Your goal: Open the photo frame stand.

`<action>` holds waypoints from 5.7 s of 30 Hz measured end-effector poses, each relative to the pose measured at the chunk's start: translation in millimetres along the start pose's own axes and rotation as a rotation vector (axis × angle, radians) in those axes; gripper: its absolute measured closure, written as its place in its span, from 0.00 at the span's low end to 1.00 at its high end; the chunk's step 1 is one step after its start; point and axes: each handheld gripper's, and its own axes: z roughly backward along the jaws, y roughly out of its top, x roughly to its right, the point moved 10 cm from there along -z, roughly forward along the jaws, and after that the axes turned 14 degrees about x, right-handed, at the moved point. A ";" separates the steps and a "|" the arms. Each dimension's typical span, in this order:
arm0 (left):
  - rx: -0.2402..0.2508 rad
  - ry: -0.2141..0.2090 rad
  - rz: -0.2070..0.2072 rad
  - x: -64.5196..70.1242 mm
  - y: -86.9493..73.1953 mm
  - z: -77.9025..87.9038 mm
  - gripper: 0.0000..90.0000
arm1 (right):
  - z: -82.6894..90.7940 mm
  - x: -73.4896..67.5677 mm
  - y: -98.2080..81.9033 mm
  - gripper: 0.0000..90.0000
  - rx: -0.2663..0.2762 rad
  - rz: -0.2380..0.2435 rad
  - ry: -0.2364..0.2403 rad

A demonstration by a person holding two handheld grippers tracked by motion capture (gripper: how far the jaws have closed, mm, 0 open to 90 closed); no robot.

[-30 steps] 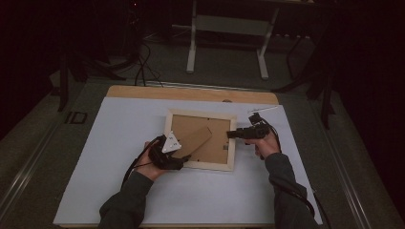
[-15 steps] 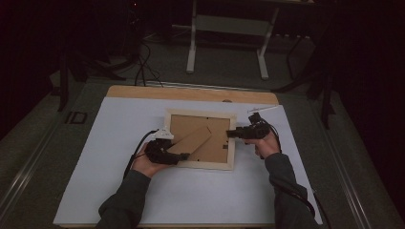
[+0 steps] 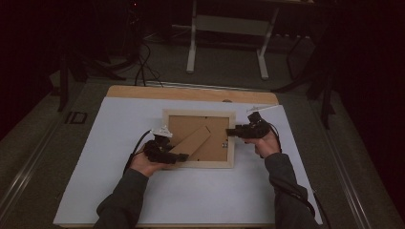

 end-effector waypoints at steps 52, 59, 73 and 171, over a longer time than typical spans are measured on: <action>0.030 0.137 -0.194 -2.6 10.3 3.8 0.74 | -1.9 -24.1 -0.9 0.61 0.001 0.117 0.093; 0.036 0.166 -0.207 -4.5 12.3 3.9 0.75 | 0.1 -25.7 1.6 0.65 0.005 0.158 0.076; 0.051 0.207 -0.224 -7.0 16.2 2.8 0.75 | -0.3 -27.0 5.0 0.71 0.008 0.235 0.030; 0.023 0.159 -0.198 -3.4 8.1 4.4 0.71 | -6.5 -54.8 -9.9 0.68 0.026 0.397 -0.042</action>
